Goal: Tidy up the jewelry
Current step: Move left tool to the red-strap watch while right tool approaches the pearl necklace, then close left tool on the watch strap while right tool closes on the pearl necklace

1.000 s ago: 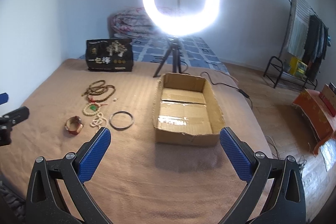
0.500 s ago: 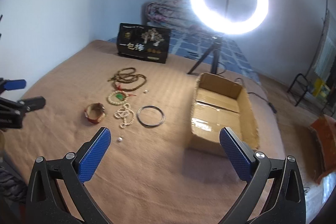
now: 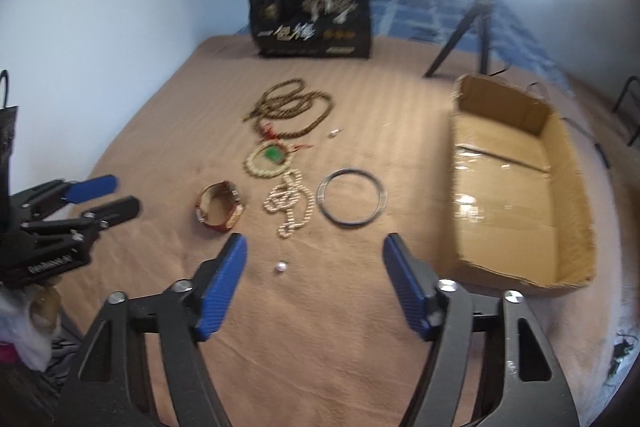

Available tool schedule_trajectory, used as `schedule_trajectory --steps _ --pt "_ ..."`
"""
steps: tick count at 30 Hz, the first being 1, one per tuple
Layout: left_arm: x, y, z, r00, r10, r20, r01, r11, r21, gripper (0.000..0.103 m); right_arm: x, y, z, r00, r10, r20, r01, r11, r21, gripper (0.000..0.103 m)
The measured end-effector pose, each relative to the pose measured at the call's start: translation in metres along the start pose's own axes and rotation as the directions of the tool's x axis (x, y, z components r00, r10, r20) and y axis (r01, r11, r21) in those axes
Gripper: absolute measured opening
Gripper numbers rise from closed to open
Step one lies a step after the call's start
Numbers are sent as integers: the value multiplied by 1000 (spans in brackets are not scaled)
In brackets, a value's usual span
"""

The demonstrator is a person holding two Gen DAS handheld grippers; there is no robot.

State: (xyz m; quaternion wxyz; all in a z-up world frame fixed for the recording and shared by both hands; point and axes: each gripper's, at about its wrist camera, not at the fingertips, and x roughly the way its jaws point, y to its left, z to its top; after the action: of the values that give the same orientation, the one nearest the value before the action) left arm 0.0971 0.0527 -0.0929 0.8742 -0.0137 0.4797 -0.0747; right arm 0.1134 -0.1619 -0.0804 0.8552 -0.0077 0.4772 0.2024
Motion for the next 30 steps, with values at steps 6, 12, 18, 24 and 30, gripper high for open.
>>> schedule_trajectory --steps 6,12,18,24,30 --pt "34 13 4 992 -88 -88 82 994 -74 42 39 2 7 994 63 -85 -60 998 31 34" --pt "56 26 8 986 -110 -126 96 989 -117 37 65 9 8 990 64 -128 -64 998 9 24" --pt "71 29 12 983 -122 -137 105 987 -123 37 86 16 11 986 51 -157 -54 998 -14 22" --pt "83 32 12 979 -129 -159 109 986 -127 30 98 18 13 985 30 -167 -36 999 -33 22" --pt "90 33 12 974 -151 -166 129 982 -135 30 111 17 19 984 33 -175 -38 999 -25 22"
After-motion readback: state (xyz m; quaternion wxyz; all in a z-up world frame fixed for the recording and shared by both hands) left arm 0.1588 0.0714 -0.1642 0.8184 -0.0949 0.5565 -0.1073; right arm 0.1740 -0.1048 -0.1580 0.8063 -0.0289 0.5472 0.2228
